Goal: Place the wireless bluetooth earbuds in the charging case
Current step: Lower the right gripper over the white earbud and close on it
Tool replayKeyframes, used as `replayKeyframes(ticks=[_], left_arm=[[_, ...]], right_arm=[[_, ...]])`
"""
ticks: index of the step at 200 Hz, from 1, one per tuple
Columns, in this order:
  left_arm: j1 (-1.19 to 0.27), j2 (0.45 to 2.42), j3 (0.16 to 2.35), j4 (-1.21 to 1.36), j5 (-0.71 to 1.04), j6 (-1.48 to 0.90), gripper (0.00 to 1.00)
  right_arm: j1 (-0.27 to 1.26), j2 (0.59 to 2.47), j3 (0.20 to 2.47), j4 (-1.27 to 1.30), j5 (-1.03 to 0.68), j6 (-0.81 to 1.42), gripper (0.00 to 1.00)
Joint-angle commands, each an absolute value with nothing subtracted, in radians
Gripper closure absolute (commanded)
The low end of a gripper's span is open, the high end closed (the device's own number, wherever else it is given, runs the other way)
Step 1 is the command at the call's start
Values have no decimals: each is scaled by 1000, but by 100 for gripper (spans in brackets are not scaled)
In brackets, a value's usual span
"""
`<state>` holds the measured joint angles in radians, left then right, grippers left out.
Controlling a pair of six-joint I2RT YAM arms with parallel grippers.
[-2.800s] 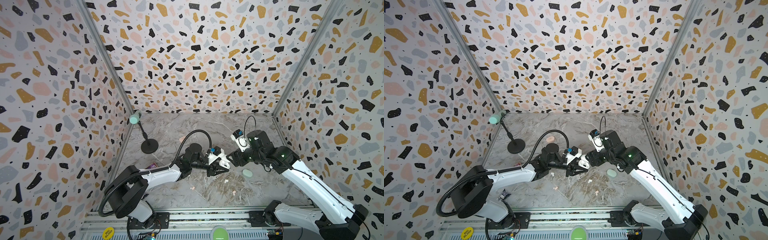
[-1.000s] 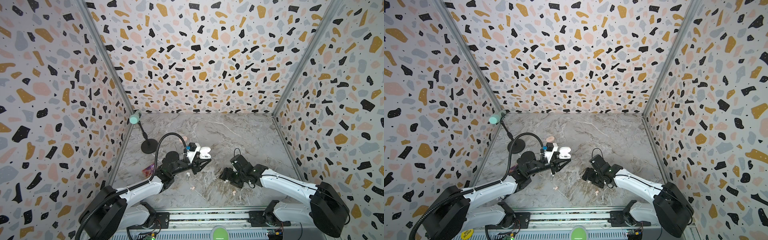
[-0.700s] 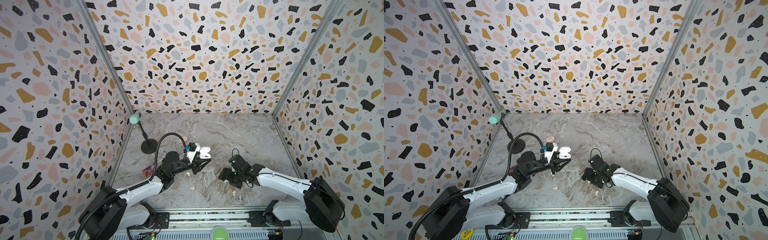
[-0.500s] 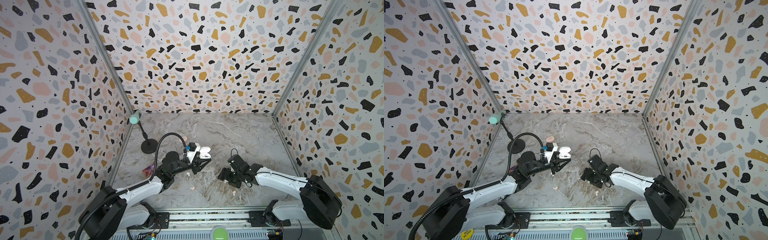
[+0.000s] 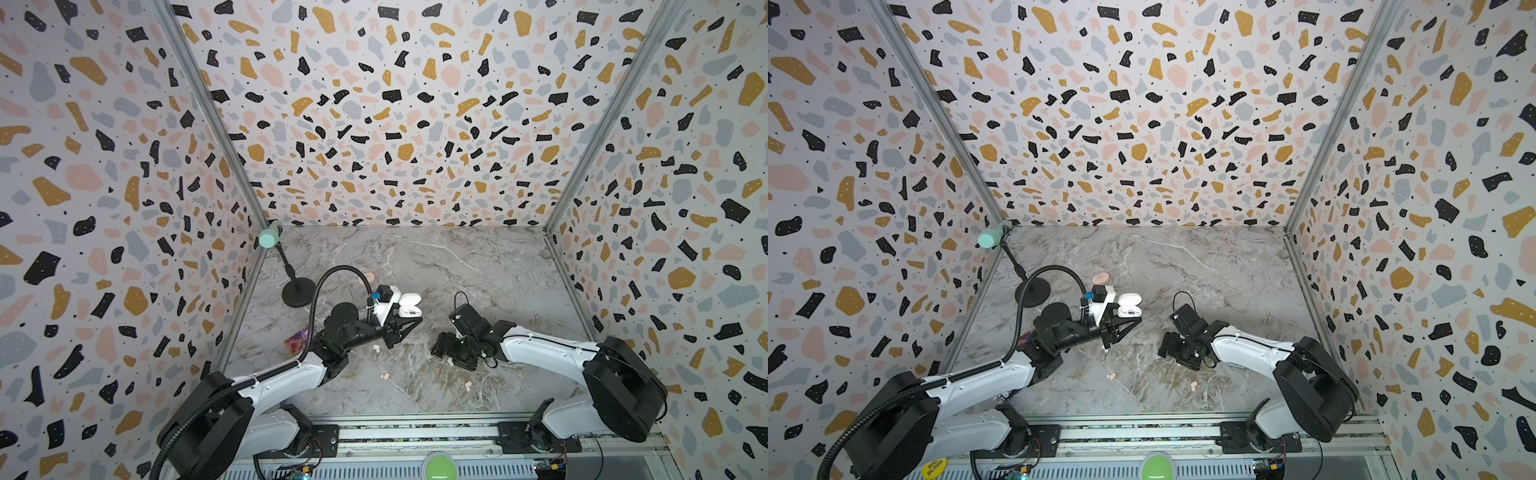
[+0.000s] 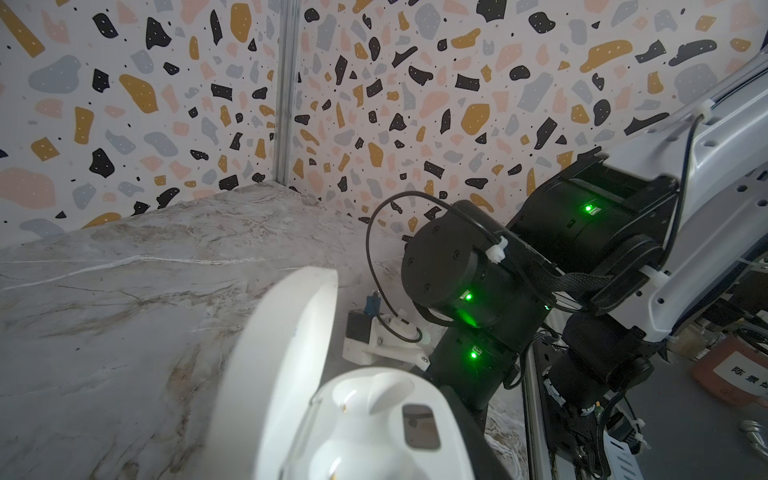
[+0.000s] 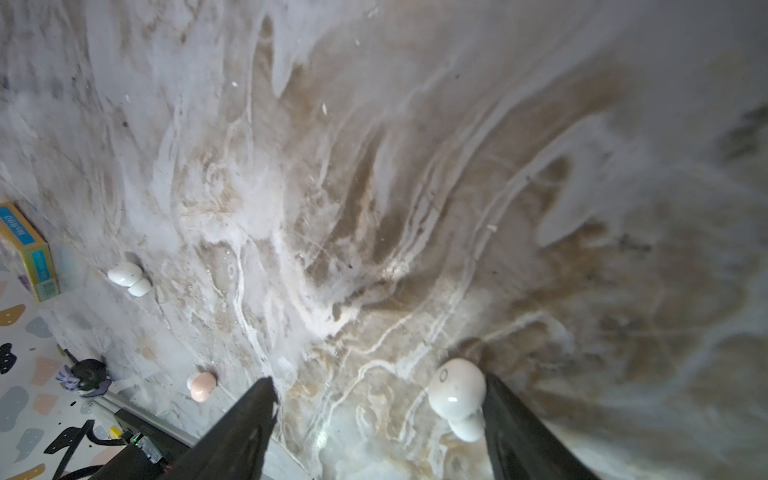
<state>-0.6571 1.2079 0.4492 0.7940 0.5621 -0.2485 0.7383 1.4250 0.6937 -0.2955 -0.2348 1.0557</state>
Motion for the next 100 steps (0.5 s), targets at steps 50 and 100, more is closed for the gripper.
replayKeyframes(ticks=[50,100], left_arm=[[-653,1185,443,850,560,-246,92],[-653,1188,443,852,560,-246,92]], right_arm=[[688,1457,823,-525,-190,883,30],[695,1488,849,-564,-214,873,48]])
